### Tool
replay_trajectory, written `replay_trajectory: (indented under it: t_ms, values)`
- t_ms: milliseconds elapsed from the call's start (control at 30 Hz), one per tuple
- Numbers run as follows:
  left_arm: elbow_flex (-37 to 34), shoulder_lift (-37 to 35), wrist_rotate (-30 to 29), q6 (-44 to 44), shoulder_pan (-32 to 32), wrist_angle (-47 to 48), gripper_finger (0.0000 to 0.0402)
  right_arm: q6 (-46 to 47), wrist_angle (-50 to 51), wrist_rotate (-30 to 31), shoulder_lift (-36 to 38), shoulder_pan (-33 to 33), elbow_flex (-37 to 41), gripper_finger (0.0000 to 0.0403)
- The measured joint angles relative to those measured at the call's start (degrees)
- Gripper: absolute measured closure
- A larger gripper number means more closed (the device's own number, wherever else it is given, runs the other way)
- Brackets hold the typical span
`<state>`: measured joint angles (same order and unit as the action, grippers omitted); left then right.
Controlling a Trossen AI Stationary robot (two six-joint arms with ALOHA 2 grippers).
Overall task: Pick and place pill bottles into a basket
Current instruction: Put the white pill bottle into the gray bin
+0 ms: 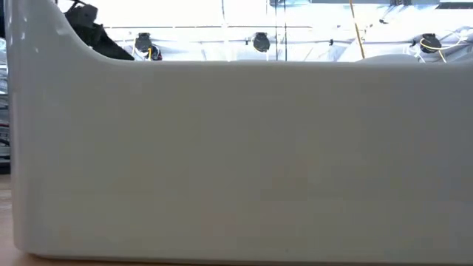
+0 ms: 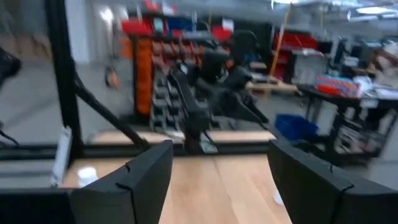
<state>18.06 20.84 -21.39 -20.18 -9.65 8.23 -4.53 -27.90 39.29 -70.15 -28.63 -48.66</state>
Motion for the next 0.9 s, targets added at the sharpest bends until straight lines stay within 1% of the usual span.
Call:
replay_trajectory:
  t_ms: [100,167,267,400,533,700,800,900]
  values:
    - [5.3,7.8,-0.1,1.0,-3.2,4.4,0.0133,-1.1,-8.6,-2.0,3.2,0.2,6.0,0.0149]
    - [8.7,12.9,0.7,2.5,-5.7,6.2,0.0133,-1.1,-11.2,-2.2,4.8,0.2,7.7,0.0149]
    - [13.0,20.7,4.3,5.5,-9.9,6.7,0.0133,-0.9,-11.6,-2.1,6.4,-0.5,8.2,0.0149]
    - [18.4,31.0,11.6,7.2,-15.8,8.0,0.0133,-1.1,-11.3,-3.7,6.6,-1.8,8.2,0.0149]
    - [22.7,39.8,13.3,6.9,-21.4,11.7,0.0133,-1.1,-11.3,-3.6,6.6,-2.6,8.2,0.0149]
    - [25.8,46.6,14.7,6.4,-26.9,13.7,0.0133,-1.1,-11.3,-3.6,6.6,-3.1,8.2,0.0149]
    - [27.2,49.4,18.3,3.4,-29.4,13.5,0.0133,-1.1,-11.3,-3.6,6.6,-3.0,8.2,0.0149]
    - [29.2,52.0,18.4,2.5,-31.2,15.5,0.0133,-1.1,-11.3,-3.5,6.6,-3.0,8.2,0.0149]
